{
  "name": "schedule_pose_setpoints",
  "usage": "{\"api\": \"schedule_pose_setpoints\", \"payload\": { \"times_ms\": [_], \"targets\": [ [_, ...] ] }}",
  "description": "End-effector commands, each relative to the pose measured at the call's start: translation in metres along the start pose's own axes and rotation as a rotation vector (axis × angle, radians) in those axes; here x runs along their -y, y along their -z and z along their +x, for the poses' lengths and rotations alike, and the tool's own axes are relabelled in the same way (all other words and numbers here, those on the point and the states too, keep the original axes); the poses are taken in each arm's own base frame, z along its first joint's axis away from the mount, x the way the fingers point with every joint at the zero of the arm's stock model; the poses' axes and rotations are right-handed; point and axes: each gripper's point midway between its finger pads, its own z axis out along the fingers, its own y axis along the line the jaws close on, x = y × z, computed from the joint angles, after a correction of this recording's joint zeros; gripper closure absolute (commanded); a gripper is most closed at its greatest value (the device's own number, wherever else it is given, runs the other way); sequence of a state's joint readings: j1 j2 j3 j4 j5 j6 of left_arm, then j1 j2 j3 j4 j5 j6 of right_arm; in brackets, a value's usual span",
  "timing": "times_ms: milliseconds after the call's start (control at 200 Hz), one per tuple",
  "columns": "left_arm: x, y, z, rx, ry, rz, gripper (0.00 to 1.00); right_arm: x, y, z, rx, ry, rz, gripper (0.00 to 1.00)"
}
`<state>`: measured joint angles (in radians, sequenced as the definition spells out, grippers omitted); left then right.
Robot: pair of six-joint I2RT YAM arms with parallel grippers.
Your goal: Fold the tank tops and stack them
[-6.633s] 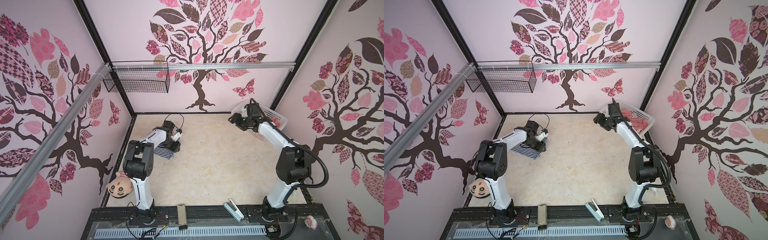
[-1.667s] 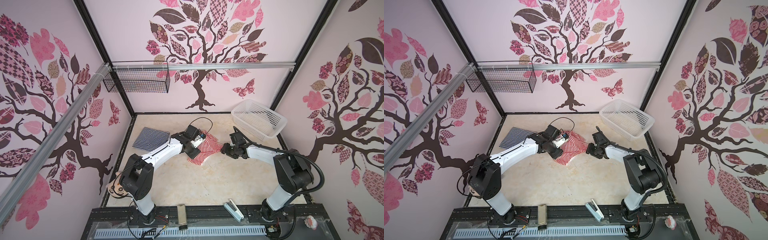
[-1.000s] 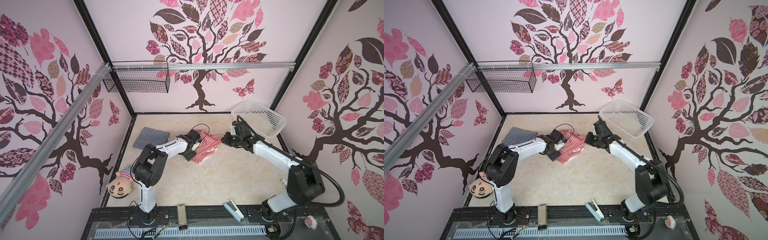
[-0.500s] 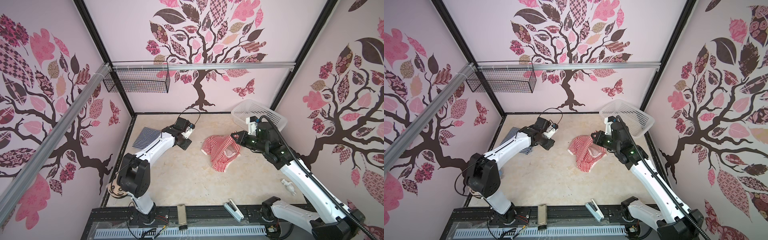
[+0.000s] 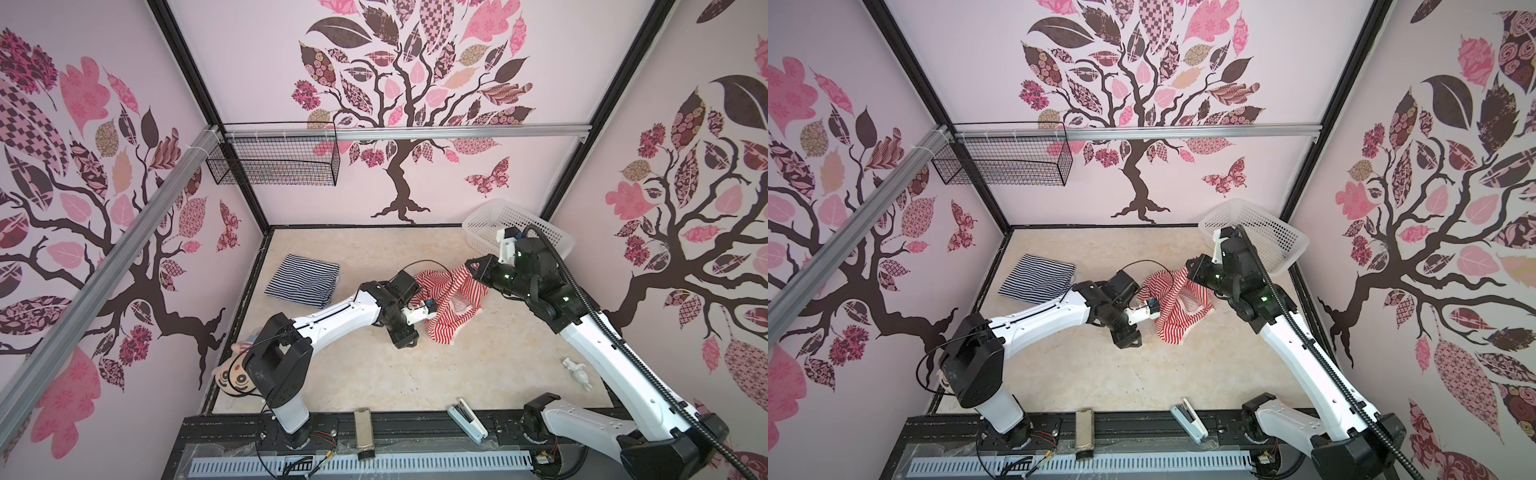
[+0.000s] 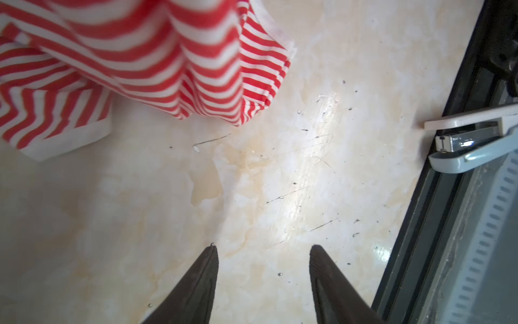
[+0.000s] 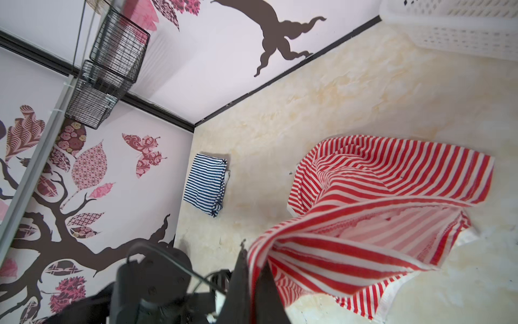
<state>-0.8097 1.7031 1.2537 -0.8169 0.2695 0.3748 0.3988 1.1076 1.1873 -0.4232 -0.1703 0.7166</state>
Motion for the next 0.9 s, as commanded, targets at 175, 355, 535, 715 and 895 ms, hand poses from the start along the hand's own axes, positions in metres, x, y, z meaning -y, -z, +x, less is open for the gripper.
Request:
{"api": "schedule_pose_setpoints", "payload": {
  "times_ms": [175, 355, 535, 715, 895],
  "targets": [
    [-0.064, -0.027, -0.014, -0.066, 0.084, -0.231, 0.42, -0.054, 0.003, -0.020, 0.033, 0.016, -0.127, 1.00],
    [-0.145, -0.015, 0.003, -0.108, 0.315, -0.380, 0.41, -0.033, -0.004, 0.026, -0.034, -0.013, -0.075, 1.00],
    [-0.215, 0.041, 0.038, -0.045, 0.539, -0.436, 0.42, -0.005, -0.024, 0.085, -0.134, -0.076, -0.063, 1.00],
    [-0.213, 0.088, 0.046, 0.042, 0.528, -0.455, 0.42, -0.027, -0.062, 0.148, -0.261, -0.043, -0.100, 1.00],
    [-0.192, 0.112, 0.045, 0.115, 0.526, -0.454, 0.42, -0.041, -0.106, 0.194, -0.388, -0.021, -0.104, 1.00]
  ]
}}
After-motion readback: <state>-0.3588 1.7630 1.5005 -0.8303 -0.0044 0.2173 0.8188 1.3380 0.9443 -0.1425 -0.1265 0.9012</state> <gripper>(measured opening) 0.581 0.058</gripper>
